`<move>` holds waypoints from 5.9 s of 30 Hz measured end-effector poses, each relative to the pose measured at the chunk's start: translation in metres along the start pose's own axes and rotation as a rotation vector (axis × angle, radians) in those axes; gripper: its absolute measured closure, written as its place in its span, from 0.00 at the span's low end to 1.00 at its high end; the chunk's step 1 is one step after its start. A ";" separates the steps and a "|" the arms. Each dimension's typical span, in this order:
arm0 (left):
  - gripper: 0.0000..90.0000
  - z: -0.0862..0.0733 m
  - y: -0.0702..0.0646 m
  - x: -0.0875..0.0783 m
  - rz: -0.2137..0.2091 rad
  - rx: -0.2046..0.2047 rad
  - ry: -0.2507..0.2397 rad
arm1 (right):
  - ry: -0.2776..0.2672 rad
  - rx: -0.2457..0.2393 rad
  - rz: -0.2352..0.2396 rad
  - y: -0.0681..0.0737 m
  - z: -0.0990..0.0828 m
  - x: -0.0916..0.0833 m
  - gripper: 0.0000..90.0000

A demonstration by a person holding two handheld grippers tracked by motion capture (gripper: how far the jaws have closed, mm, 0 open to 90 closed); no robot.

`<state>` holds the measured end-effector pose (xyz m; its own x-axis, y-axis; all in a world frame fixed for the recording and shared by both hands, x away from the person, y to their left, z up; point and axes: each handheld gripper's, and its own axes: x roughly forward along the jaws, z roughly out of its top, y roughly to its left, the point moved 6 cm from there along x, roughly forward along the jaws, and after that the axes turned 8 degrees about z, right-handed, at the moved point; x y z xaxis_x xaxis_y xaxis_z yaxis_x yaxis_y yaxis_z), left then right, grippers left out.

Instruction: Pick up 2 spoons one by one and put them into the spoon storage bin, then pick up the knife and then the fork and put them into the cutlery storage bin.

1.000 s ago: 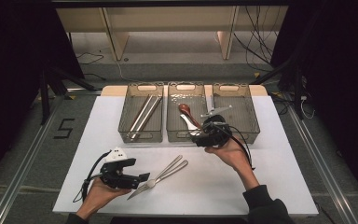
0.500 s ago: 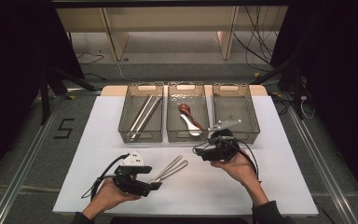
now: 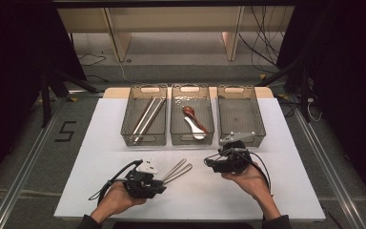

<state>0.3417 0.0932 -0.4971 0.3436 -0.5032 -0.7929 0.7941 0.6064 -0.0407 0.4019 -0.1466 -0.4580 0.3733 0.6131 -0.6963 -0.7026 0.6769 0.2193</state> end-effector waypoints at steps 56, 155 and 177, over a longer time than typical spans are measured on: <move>0.99 -0.025 0.030 0.004 0.097 -0.071 0.150 | -0.004 0.013 0.029 0.013 -0.038 -0.001 0.38; 0.88 0.029 0.004 0.042 0.067 0.114 0.234 | -0.019 -0.010 0.042 0.021 -0.040 -0.007 0.40; 0.88 0.029 0.004 0.036 0.038 0.109 0.243 | 0.002 -0.297 0.074 0.069 -0.036 0.030 0.39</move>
<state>0.3712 0.0599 -0.5080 0.2542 -0.3112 -0.9157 0.8370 0.5451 0.0471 0.3426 -0.0958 -0.4885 0.3137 0.6548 -0.6877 -0.8743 0.4817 0.0598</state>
